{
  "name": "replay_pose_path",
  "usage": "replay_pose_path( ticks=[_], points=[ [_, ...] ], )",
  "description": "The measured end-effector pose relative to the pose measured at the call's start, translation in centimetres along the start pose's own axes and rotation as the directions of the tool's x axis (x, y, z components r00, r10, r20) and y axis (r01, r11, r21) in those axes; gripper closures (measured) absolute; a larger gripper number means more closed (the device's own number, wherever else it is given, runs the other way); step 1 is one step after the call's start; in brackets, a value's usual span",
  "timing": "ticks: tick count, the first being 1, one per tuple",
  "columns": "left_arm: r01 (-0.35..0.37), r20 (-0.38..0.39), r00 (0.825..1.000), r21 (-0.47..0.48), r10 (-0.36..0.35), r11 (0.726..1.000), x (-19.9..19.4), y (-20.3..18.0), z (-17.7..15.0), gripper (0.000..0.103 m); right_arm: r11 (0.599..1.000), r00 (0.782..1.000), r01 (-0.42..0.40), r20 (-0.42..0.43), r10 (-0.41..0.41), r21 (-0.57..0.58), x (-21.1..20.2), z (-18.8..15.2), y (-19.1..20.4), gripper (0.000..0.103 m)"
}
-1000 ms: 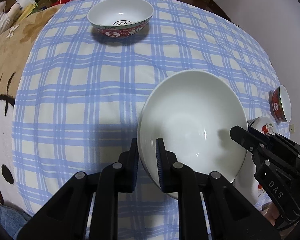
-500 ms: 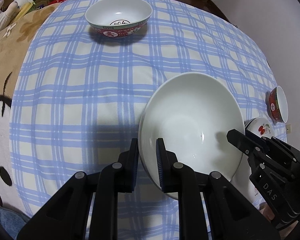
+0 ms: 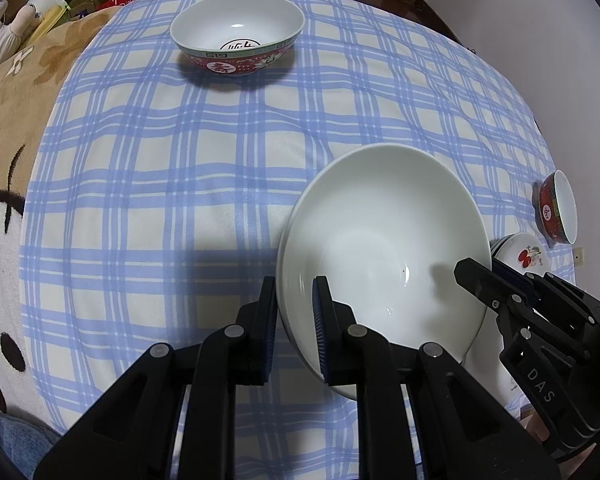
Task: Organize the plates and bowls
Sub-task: 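Lower each held white bowl onto the sheet beside the plate stack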
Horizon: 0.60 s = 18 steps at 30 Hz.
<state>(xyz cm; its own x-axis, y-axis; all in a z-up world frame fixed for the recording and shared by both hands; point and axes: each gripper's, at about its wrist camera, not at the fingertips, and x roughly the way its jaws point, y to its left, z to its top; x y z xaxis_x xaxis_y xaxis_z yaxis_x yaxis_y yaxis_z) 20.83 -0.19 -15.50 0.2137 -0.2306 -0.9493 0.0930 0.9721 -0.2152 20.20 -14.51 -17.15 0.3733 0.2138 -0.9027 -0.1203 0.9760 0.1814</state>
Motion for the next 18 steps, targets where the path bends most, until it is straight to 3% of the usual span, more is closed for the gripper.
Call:
replay_pose_path(
  ticks=[18],
  points=[
    [-0.012, 0.045, 0.999, 0.000, 0.012, 1.000, -1.1, 0.4, -0.4, 0.084, 1.000, 0.999, -0.019, 0.029, 0.019, 0.019, -0.6, -0.8, -0.2, 0.087]
  ],
)
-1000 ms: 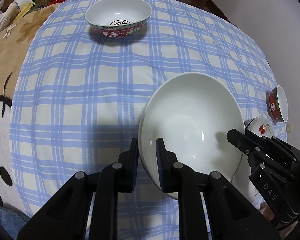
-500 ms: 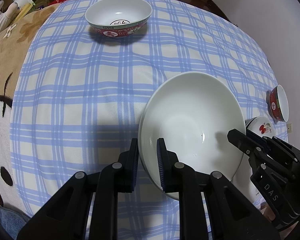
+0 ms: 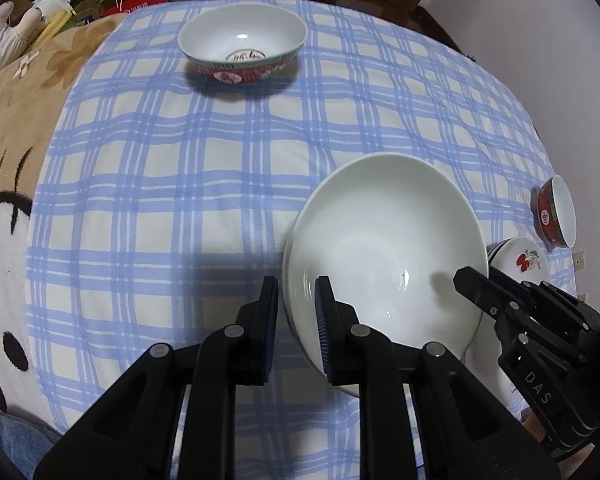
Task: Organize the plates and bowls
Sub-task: 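Lower each held white bowl onto the sheet beside the plate stack, then open both tools, releasing the white bowls, and pull back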
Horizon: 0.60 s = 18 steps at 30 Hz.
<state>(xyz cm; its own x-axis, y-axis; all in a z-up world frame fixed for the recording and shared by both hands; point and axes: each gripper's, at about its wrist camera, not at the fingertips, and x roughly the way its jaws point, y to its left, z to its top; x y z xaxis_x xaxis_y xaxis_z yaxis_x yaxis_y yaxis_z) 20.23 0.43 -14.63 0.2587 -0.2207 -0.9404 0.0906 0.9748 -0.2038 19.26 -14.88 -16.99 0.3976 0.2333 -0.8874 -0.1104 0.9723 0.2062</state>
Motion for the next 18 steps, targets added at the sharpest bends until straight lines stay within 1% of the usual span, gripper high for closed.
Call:
replay_pose_path(
  ticks=[3, 7, 8, 9, 10, 11, 12, 13, 14, 15, 16, 17, 18],
  points=[
    [-0.017, 0.037, 0.999, 0.021, 0.016, 1.000, -0.7, -0.3, -0.2, 0.082, 1.000, 1.000, -0.002, 0.017, 0.002, 0.014, -0.9, -0.2, -0.2, 0.087],
    [-0.006, 0.054, 0.999, 0.028, 0.005, 1.000, -1.7, -0.5, -0.6, 0.081, 1.000, 0.998, 0.022, 0.054, -0.023, 0.022, -3.1, -0.3, -0.5, 0.087],
    [-0.005, 0.053, 0.999, 0.025, 0.004, 1.000, -1.8, -0.6, -0.7, 0.080, 0.999, 0.998, 0.024, 0.062, -0.025, 0.027, -3.6, -0.3, -0.7, 0.085],
    [-0.007, 0.048, 0.999, 0.022, 0.006, 1.000, -2.2, -0.6, -0.8, 0.078, 0.999, 0.997, 0.027, 0.076, -0.030, 0.035, -4.4, -0.3, -0.9, 0.081],
    [-0.008, 0.047, 0.999, 0.022, 0.007, 1.000, -2.6, -0.6, -1.0, 0.075, 0.999, 0.995, 0.032, 0.089, -0.036, 0.040, -5.0, -0.4, -1.1, 0.073],
    [-0.007, 0.052, 0.999, 0.023, 0.006, 1.000, -3.0, -0.6, -1.1, 0.073, 0.998, 0.993, 0.041, 0.106, -0.046, 0.045, -5.8, -0.4, -1.4, 0.069],
    [-0.006, 0.064, 0.998, 0.027, 0.004, 1.000, -3.5, -0.8, -1.2, 0.073, 0.997, 0.991, 0.051, 0.123, -0.056, 0.049, -6.6, -0.5, -1.6, 0.063],
    [-0.007, 0.085, 0.996, 0.035, 0.004, 0.999, -4.4, -0.9, -1.4, 0.071, 0.997, 0.988, 0.062, 0.141, -0.069, 0.052, -7.4, -0.6, -1.9, 0.059],
    [-0.006, 0.099, 0.995, 0.040, 0.002, 0.999, -4.8, -1.1, -1.5, 0.066, 0.996, 0.984, 0.074, 0.157, -0.082, 0.056, -8.2, -0.7, -2.2, 0.057],
    [-0.006, 0.118, 0.993, 0.045, 0.001, 0.999, -5.5, -1.3, -1.6, 0.063, 0.995, 0.981, 0.083, 0.172, -0.092, 0.060, -8.9, -0.9, -2.5, 0.052],
    [-0.004, 0.146, 0.989, 0.052, -0.003, 0.999, -6.4, -1.5, -1.7, 0.056, 0.994, 0.976, 0.088, 0.192, -0.099, 0.068, -9.8, -1.1, -3.0, 0.049],
    [-0.004, 0.162, 0.987, 0.058, -0.006, 0.998, -6.9, -1.8, -1.7, 0.053, 0.993, 0.974, 0.089, 0.203, -0.103, 0.074, -10.4, -1.2, -3.4, 0.043],
    [-0.002, 0.175, 0.984, 0.077, -0.012, 0.997, -7.5, -2.3, -1.6, 0.053, 0.992, 0.970, 0.091, 0.217, -0.108, 0.085, -11.1, -1.4, -3.9, 0.039]
  ],
)
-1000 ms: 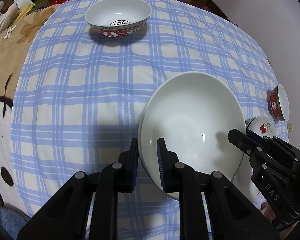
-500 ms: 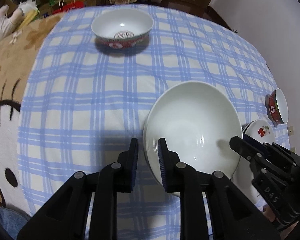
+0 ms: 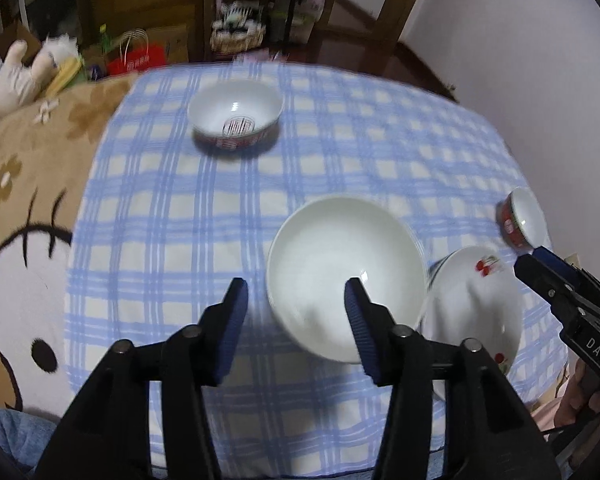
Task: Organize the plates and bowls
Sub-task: 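Open both tools, releasing the white bowls, and pull back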
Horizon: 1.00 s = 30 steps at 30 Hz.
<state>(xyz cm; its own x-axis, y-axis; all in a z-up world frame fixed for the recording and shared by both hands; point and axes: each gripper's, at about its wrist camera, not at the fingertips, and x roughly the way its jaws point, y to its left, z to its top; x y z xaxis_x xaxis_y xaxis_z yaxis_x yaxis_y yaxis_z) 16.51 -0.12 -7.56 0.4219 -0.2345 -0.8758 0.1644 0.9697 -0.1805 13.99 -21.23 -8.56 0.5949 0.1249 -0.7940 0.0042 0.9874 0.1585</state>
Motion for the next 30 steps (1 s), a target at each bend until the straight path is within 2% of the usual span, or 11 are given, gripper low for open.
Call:
replay_pose_path(
  ticks=[3, 6, 9, 10, 13, 14, 17, 24, 27, 30],
  points=[
    [-0.003, 0.003, 1.000, 0.061, 0.003, 0.998, -0.5, -1.6, 0.5, 0.053, 0.999, 0.999, 0.022, 0.029, -0.023, 0.033, -1.5, -0.1, -1.7, 0.033],
    [-0.015, 0.021, 1.000, 0.084, 0.013, 0.996, -0.8, -3.0, 0.9, 0.046, 0.996, 0.998, 0.035, 0.046, -0.039, 0.076, -2.9, -0.1, -3.6, 0.024],
    [-0.002, 0.005, 1.000, 0.094, 0.001, 0.996, -1.1, -4.5, 1.2, 0.035, 0.994, 0.996, 0.044, 0.074, -0.052, 0.101, -4.2, -0.1, -5.1, 0.013],
    [0.000, -0.001, 1.000, 0.094, 0.000, 0.996, -1.2, -4.9, 1.3, 0.028, 0.993, 0.995, 0.050, 0.085, -0.059, 0.106, -4.7, 0.0, -5.7, 0.012],
    [0.005, 0.009, 1.000, 0.113, -0.006, 0.994, -1.7, -6.5, 1.8, 0.021, 0.990, 0.990, 0.084, 0.105, -0.095, 0.109, -5.9, 0.2, -6.8, 0.002],
    [0.003, 0.014, 1.000, 0.113, -0.004, 0.994, -1.8, -6.9, 2.0, 0.016, 0.989, 0.987, 0.098, 0.116, -0.111, 0.110, -6.3, 0.2, -7.2, 0.001],
    [-0.006, 0.054, 0.999, 0.115, -0.001, 0.993, -2.1, -8.2, 2.8, 0.011, 0.985, 0.979, 0.133, 0.142, -0.149, 0.114, -7.4, 0.5, -8.5, 0.000],
    [-0.008, 0.096, 0.995, 0.159, -0.007, 0.987, -2.0, -12.0, 4.8, 0.010, 0.976, 0.945, 0.178, 0.256, -0.205, 0.125, -9.9, 0.9, -11.1, 0.000],
    [0.005, 0.110, 0.994, 0.175, -0.025, 0.984, -1.7, -13.6, 5.6, 0.010, 0.975, 0.940, 0.169, 0.274, -0.204, 0.148, -10.1, 1.3, -12.5, 0.000],
    [-0.010, 0.149, 0.989, 0.207, -0.021, 0.978, -1.5, -15.7, 6.4, 0.010, 0.971, 0.937, 0.163, 0.283, -0.207, 0.173, -9.9, 1.7, -14.0, 0.000]
  ],
)
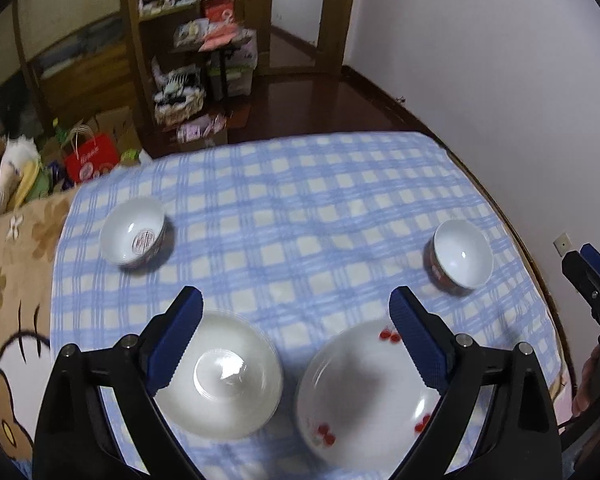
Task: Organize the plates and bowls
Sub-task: 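Open both tools, releasing the white bowls, and pull back, then move the left tool toward a white bowl while the right tool approaches another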
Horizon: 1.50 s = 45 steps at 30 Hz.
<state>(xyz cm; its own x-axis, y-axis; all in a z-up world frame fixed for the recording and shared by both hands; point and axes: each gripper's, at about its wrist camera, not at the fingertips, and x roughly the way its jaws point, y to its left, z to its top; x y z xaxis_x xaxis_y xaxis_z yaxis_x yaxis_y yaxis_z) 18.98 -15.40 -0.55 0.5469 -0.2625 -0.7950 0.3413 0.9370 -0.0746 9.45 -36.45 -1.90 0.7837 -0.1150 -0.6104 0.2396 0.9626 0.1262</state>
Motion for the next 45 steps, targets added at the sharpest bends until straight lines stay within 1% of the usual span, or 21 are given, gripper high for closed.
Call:
replay_pose_path(
  ticks=[4, 7, 14, 20, 26, 33, 39, 42, 45],
  points=[
    [0.012, 0.030, 0.999, 0.049, -0.013, 0.999, 0.8, -2.3, 1.2, 0.010, 1.000, 1.000, 0.006, 0.013, -0.006, 0.002, 0.8, 0.4, -1.3, 0.000],
    [0.045, 0.018, 0.999, 0.056, -0.046, 0.997, 2.1, -3.8, 2.1, 0.010, 1.000, 1.000, 0.009, 0.019, -0.010, 0.006, 1.6, 0.7, -2.3, 0.000],
    [0.072, -0.005, 0.997, 0.108, -0.072, 0.992, 5.2, -7.2, 3.2, 0.010, 0.999, 0.999, 0.018, 0.037, -0.020, 0.049, 3.7, 1.1, -4.7, 0.000],
    [0.087, -0.037, 0.996, 0.124, -0.083, 0.989, 8.1, -9.3, 3.7, 0.010, 0.996, 0.999, 0.008, 0.038, -0.011, 0.087, 5.7, 0.9, -6.4, 0.000],
    [0.118, -0.063, 0.992, 0.135, -0.110, 0.984, 10.6, -11.0, 4.3, 0.010, 0.990, 1.000, -0.004, 0.005, 0.004, 0.140, 8.3, 0.1, -8.2, 0.000],
    [0.145, -0.093, 0.987, 0.152, -0.132, 0.978, 13.4, -13.0, 4.8, 0.010, 0.987, 0.997, -0.001, -0.071, 0.013, 0.163, 11.1, -0.8, -10.0, 0.000],
    [0.123, -0.128, 0.987, 0.188, -0.100, 0.974, 16.0, -13.9, 4.8, 0.010, 0.988, 0.992, 0.035, -0.125, -0.017, 0.148, 13.2, -1.4, -10.7, 0.000],
    [0.134, -0.161, 0.982, 0.205, -0.102, 0.970, 17.3, -14.3, 4.4, 0.010, 0.986, 0.989, 0.047, -0.147, -0.023, 0.162, 14.0, -1.8, -11.1, 0.000],
    [0.130, -0.186, 0.978, 0.212, -0.091, 0.968, 18.3, -14.6, 3.9, 0.010, 0.983, 0.986, 0.045, -0.167, -0.015, 0.177, 14.8, -2.2, -11.2, 0.000]
  ],
)
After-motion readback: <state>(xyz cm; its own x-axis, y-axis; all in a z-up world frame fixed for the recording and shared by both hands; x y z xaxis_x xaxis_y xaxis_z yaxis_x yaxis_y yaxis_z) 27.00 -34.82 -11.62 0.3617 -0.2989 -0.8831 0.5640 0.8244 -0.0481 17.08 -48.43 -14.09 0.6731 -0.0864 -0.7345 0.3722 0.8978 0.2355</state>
